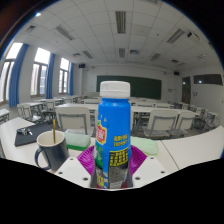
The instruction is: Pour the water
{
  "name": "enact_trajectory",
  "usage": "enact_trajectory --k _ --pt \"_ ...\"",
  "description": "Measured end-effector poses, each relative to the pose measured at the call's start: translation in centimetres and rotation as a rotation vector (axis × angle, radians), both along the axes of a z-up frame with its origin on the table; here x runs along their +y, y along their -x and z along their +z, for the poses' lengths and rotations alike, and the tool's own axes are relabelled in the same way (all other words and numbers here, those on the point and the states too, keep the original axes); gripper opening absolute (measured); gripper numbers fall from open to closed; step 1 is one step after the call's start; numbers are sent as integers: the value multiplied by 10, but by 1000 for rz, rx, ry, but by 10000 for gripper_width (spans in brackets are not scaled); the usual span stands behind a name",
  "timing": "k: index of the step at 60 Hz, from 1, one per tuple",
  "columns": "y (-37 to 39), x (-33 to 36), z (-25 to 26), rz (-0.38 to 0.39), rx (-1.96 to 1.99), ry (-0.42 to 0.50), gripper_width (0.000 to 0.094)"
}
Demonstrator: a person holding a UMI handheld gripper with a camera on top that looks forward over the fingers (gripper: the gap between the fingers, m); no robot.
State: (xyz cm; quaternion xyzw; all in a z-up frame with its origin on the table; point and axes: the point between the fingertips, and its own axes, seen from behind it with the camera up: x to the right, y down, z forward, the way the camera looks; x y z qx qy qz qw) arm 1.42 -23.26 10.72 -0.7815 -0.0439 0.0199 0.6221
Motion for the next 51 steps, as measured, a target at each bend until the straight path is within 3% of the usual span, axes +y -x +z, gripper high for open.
enact_trajectory --k 8,14,18,19,21,37,51 --pt "-1 -4 2 10 3 -5 442" --pt "-3 -12 2 7 -15 12 618" --pt "-6 -29 -2 30 -13 52 855" --pt "-4 -31 0 31 -6 47 870" --pt "1 -27 8 35 20 26 838" --pt "-17 -141 29 -42 152 -18 846" --pt "34 -198 26 77 248 -17 847"
